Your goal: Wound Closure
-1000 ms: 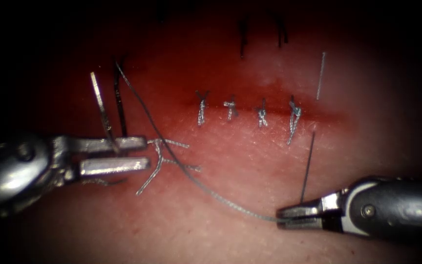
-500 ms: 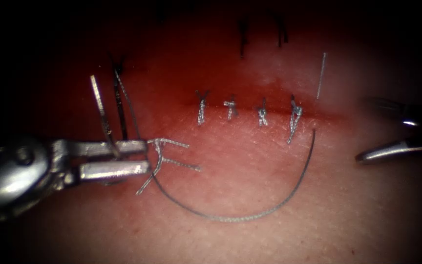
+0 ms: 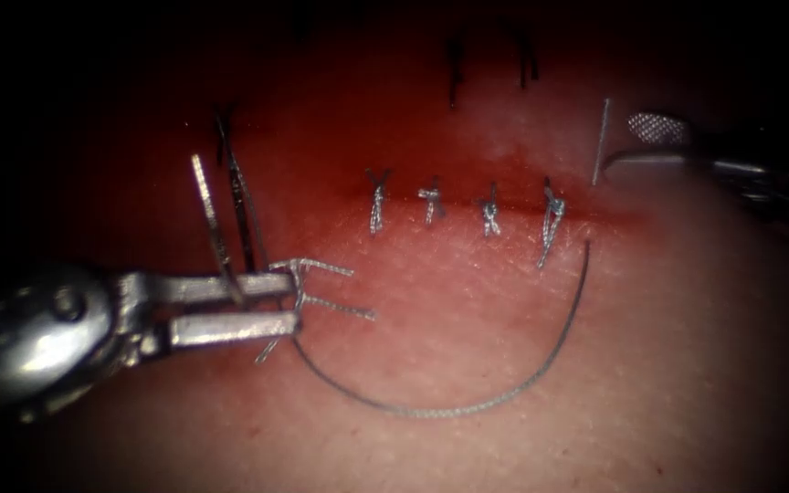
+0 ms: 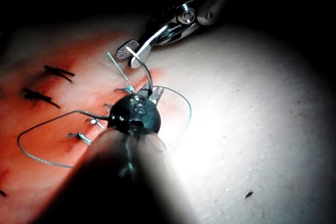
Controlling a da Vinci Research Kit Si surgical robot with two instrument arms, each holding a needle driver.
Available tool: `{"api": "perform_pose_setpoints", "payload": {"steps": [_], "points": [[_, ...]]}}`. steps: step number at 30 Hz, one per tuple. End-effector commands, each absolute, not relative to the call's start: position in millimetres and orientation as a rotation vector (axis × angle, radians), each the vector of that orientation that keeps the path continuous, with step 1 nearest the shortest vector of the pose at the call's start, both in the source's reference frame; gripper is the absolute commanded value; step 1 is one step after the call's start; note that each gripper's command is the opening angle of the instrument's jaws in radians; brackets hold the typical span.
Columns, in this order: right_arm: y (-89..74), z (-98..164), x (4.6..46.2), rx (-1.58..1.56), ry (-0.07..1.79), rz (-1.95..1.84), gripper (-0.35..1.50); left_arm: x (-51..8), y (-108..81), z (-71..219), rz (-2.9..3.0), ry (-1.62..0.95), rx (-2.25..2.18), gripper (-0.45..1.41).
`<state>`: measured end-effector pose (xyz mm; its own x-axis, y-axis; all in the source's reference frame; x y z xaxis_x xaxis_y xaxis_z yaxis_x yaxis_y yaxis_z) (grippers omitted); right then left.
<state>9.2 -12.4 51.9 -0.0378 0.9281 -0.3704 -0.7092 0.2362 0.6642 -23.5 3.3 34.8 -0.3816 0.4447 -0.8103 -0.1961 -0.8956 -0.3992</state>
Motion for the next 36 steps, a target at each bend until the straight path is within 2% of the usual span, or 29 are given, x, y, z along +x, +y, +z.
{"api": "perform_pose_setpoints", "payload": {"steps": [1,7,9,10,12,24,36], "points": [[-11.9,53.0,10.7,0.319,0.884,1.354,0.81,-24.1,3.6,35.2,2.306,-0.332,-1.462,-0.25],[-11.5,54.9,12.1,0.322,0.858,1.359,0.81,-24.2,3.6,35.2,2.305,-0.333,-1.465,-0.25],[-11.4,55.3,12.5,0.322,0.86,1.357,0.66,-24.2,3.6,35.2,2.305,-0.333,-1.465,-0.25],[-11.4,55.4,12.6,0.321,0.861,1.358,0.25,-24.2,3.5,35.2,2.306,-0.333,-1.465,-0.25],[-11.5,55.3,12.7,0.321,0.857,1.358,-0.35,-24.2,3.5,35.2,2.306,-0.333,-1.465,-0.25],[-9.9,51.1,12.6,0.264,0.971,1.335,-0.35,-24.8,3.2,34.4,2.366,-0.301,-1.562,-0.33],[-9.7,49.8,12.7,0.246,0.993,1.324,-0.35,-24.3,2.6,33.8,2.427,-0.252,-1.694,-0.28]]}}
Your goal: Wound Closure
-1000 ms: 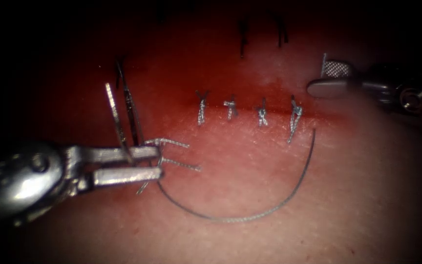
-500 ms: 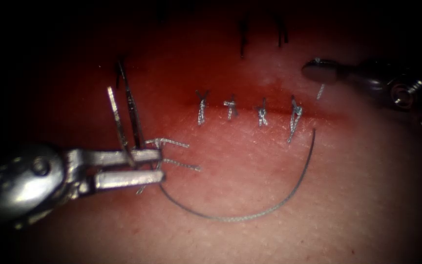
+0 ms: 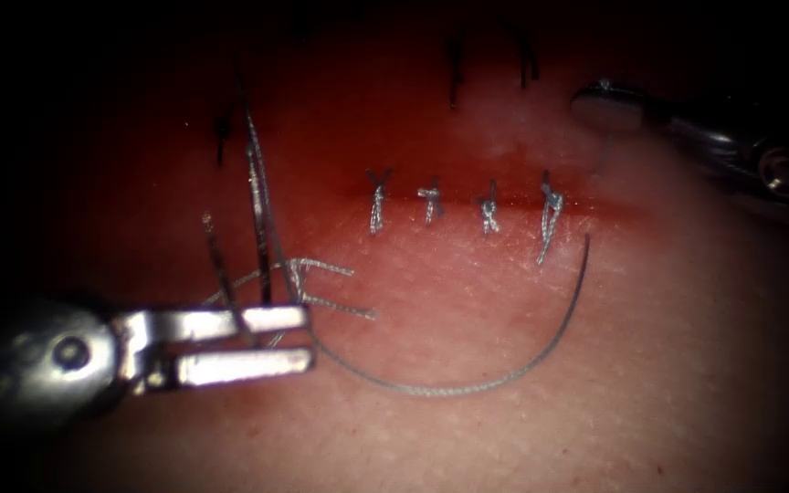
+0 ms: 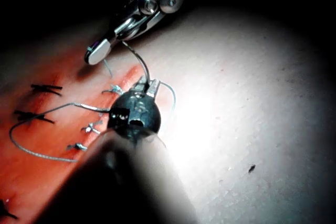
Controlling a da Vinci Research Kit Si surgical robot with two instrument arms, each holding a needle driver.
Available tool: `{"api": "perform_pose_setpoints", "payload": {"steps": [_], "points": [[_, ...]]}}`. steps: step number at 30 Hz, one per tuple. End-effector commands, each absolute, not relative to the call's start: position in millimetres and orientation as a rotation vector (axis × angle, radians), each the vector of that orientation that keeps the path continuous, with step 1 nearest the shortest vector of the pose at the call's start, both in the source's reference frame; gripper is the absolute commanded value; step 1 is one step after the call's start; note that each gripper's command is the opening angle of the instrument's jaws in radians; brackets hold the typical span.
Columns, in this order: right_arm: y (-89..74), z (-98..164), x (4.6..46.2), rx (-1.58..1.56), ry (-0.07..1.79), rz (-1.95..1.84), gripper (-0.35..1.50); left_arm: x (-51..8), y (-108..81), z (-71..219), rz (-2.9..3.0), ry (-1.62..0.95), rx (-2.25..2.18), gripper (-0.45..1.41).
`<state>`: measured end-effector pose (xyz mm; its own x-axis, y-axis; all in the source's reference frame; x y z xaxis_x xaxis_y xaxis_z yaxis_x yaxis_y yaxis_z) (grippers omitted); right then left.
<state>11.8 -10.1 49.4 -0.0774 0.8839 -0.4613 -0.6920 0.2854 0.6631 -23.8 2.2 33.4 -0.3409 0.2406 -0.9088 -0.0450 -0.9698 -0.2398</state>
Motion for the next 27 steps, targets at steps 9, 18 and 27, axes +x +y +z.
{"api": "perform_pose_setpoints", "payload": {"steps": [9,18,27], "points": [[-9.7,49.4,13.1,0.215,1.041,1.228,-0.3,-23.4,3.3,36.0,2.345,-0.316,-1.64,0.91],[-9.7,49.4,11.8,0.158,1.089,1.147,-0.13,-15.6,4.6,35.2,2.31,-0.377,-1.498,1.4],[-10.4,48.8,12.0,0.127,1.088,1.093,-0.21,-13.9,5.8,42.0,2.379,-0.147,-1.178,1.09]]}}
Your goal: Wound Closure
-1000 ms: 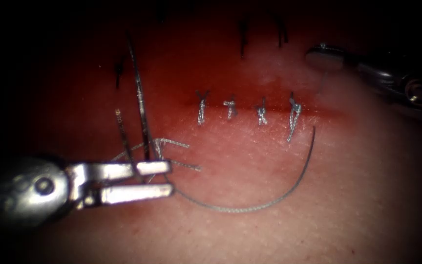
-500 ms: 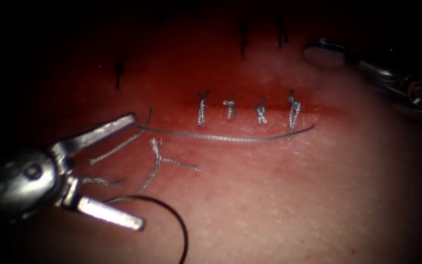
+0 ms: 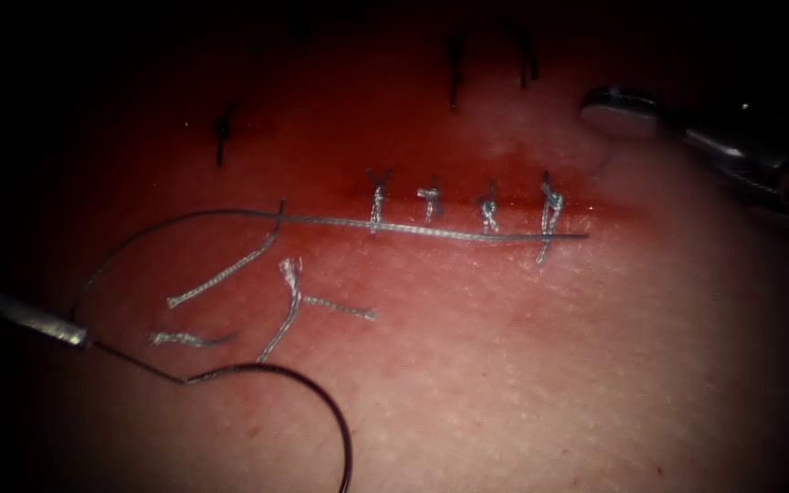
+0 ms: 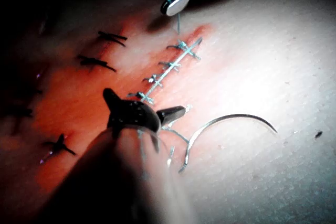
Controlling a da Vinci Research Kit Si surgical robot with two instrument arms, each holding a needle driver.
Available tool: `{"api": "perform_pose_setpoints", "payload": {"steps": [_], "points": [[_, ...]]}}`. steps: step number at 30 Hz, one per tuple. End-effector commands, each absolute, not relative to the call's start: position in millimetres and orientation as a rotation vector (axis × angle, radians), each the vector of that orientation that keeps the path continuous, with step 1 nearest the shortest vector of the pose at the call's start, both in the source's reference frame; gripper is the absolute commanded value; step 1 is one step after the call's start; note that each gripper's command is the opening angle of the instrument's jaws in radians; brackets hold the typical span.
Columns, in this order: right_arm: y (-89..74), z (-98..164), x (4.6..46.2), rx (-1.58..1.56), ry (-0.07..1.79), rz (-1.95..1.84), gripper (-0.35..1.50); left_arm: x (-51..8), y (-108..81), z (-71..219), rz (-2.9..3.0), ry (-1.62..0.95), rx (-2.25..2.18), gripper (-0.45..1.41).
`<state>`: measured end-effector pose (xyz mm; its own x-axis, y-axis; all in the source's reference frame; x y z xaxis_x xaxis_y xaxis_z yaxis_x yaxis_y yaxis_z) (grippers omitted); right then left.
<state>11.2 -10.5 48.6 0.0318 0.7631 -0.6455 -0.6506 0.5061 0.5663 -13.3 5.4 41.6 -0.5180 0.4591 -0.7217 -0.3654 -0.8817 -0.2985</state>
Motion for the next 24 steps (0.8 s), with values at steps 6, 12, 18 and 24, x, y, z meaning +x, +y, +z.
{"api": "perform_pose_setpoints", "payload": {"steps": [6,12,18,24], "points": [[-10.8,47.2,11.1,0.097,1.066,1.094,-0.18,-15.6,6.5,49.9,2.421,-0.068,-1.016,1.08],[-11.3,45.1,10.0,0.074,1.042,1.102,-0.18,-15.5,7.9,55.4,2.395,-0.078,-0.913,1.04],[-11.4,45.1,10.0,0.065,1.04,1.094,-0.2,-15.5,7.8,55.3,2.404,-0.085,-0.924,0.64],[-11.5,45.1,10.0,0.065,1.04,1.093,-0.16,-16.7,7.2,54.8,2.452,-0.087,-0.968,0.71]]}}
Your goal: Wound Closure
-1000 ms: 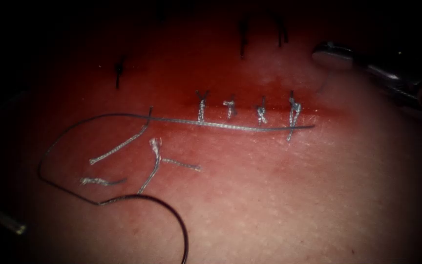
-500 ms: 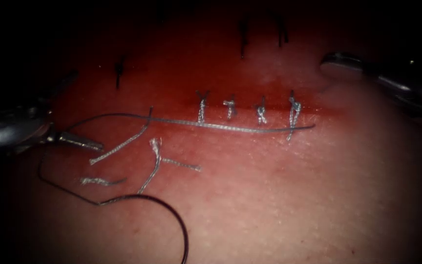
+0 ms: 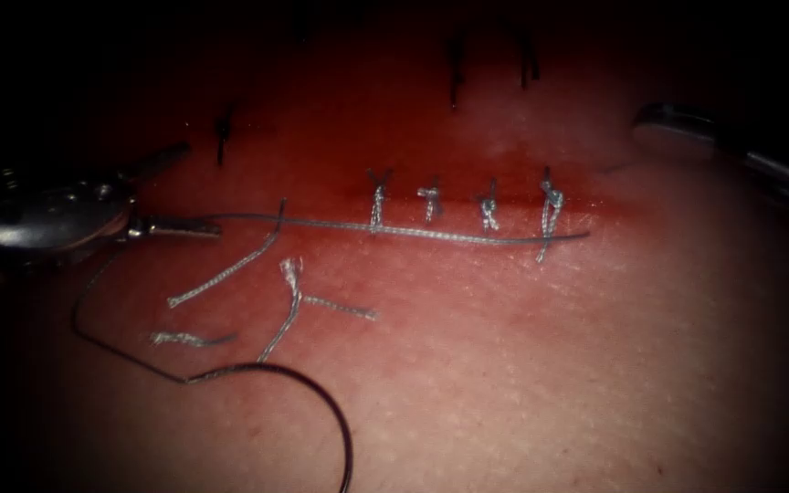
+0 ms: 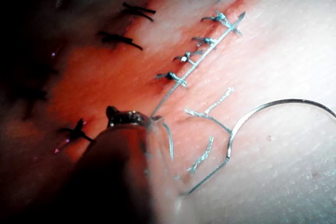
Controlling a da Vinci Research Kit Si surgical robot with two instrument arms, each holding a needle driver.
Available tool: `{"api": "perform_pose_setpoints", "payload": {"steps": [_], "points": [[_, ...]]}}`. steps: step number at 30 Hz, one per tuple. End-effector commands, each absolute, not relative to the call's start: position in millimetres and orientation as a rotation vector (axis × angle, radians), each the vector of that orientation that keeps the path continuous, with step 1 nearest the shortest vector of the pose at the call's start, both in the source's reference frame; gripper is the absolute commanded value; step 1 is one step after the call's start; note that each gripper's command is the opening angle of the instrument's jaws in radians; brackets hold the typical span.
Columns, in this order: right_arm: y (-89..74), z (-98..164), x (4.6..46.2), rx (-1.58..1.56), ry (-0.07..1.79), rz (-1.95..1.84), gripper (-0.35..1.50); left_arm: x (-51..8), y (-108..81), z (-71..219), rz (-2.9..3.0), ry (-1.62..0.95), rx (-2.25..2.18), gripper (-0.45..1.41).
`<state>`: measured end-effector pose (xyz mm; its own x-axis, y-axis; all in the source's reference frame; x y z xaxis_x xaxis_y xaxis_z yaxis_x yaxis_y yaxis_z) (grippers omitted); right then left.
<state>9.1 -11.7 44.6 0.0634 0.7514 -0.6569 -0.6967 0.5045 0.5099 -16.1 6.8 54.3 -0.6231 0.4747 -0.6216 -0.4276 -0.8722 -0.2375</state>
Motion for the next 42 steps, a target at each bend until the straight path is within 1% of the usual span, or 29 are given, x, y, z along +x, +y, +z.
{"api": "perform_pose_setpoints", "payload": {"steps": [1,2,3,5,6,7,8,9,10,11,12,13,16,17,18,19,21,23,26,28,29,31,34,37,38,40,42], "points": [[-11.5,45.1,10.0,0.067,1.042,1.092,-0.16,-16.9,7.2,54.9,2.462,-0.082,-0.972,0.74],[-11.5,45.1,10.0,0.067,1.042,1.092,-0.11,-17.2,7.2,54.9,2.482,-0.068,-0.975,0.74],[-11.5,45.1,10.0,0.068,1.042,1.091,-0.1,-17.2,7.2,55.1,2.492,-0.067,-0.97,0.82],[-11.5,45.1,10.0,0.068,1.042,1.091,-0.1,-17.0,7.2,55.3,2.503,-0.074,-0.96,0.82],[-11.5,45.1,10.1,0.068,1.042,1.091,-0.1,-16.9,7.2,55.4,2.509,-0.072,-0.95,0.81],[-11.5,45.1,10.0,0.068,1.042,1.091,-0.15,-16.7,7.2,55.5,2.51,-0.069,-0.946,0.69],[-11.6,44.9,10.0,0.069,1.042,1.091,-0.11,-16.3,7.1,55.5,2.518,-0.067,-0.95,0.05],[-11.5,44.9,9.9,0.067,1.042,1.086,-0.06,-15.9,6.9,55.5,2.526,-0.073,-0.948,-0.45],[-11.4,44.5,9.5,0.039,1.045,1.041,0.1,-15.5,6.8,55.3,2.567,-0.066,-0.951,-0.45],[-11.2,44.3,9.3,0.027,1.053,1.028,0.49,-15.5,7.0,55.1,2.603,-0.061,-0.972,-0.45],[-11.1,44.1,9.2,0.014,1.066,1.016,0.79,-15.5,7.1,55.0,2.627,-0.054,-0.984,-0.45],[-10.9,43.6,9.1,-0.039,1.106,0.88,0.99,-16.0,7.2,54.4,2.642,-0.024,-1.004,-0.45],[-10.5,43.0,9.6,-0.044,1.155,0.717,1.15,-17.6,7.3,53.2,2.641,0.022,-1.05,-0.45],[-10.6,42.9,9.8,-0.039,1.146,0.678,1.2,-18.2,7.2,52.7,2.643,0.031,-1.063,-0.45],[-10.7,42.7,10.1,-0.047,1.124,0.612,1.2,-18.8,7.2,52.2,2.638,0.039,-1.077,-0.45],[-10.8,42.6,10.5,-0.026,1.073,0.554,1.16,-20.2,7.1,50.9,2.644,0.057,-1.107,-0.45],[-10.8,42.5,11.0,0.01,1.027,0.541,1.08,-21.3,7.1,49.8,2.651,0.067,-1.138,-0.45],[-10.5,42.4,10.9,0.016,1.022,0.54,1.01,-22.4,7.2,48.6,2.661,0.079,-1.161,-0.45],[-10.0,42.2,10.5,0.024,1.023,0.54,0.98,-23.3,7.4,47.2,2.655,0.112,-1.19,-0.45],[-9.2,41.2,9.8,-0.019,1.05,0.576,1.1,-24.0,7.7,46.0,2.655,0.141,-1.217,-0.45],[-8.7,40.1,9.0,-0.092,1.087,0.57,1.21,-24.5,7.9,45.1,2.644,0.16,-1.241,-0.45],[-8.2,38.5,8.4,-0.131,1.103,0.559,1.3,-25.1,8.0,44.4,2.643,0.16,-1.258,-0.45],[-7.9,36.1,8.3,-0.155,1.092,0.56,1.31,-26.2,8.0,43.5,2.642,0.159,-1.272,-0.45],[-8.4,34.3,9.5,-0.155,1.094,0.571,1.26,-27.3,8.1,43.0,2.641,0.161,-1.289,-0.45],[-8.6,34.1,10.0,-0.157,1.1,0.558,1.21,-27.6,8.2,42.9,2.64,0.162,-1.286,-0.45],[-8.7,33.9,11.3,-0.161,1.096,0.525,1.03,-28.1,8.3,42.9,2.642,0.167,-1.288,-0.45],[-8.7,34.5,12.8,-0.113,1.105,0.491,0.49,-28.4,8.4,42.9,2.643,0.17,-1.294,-0.45]]}}
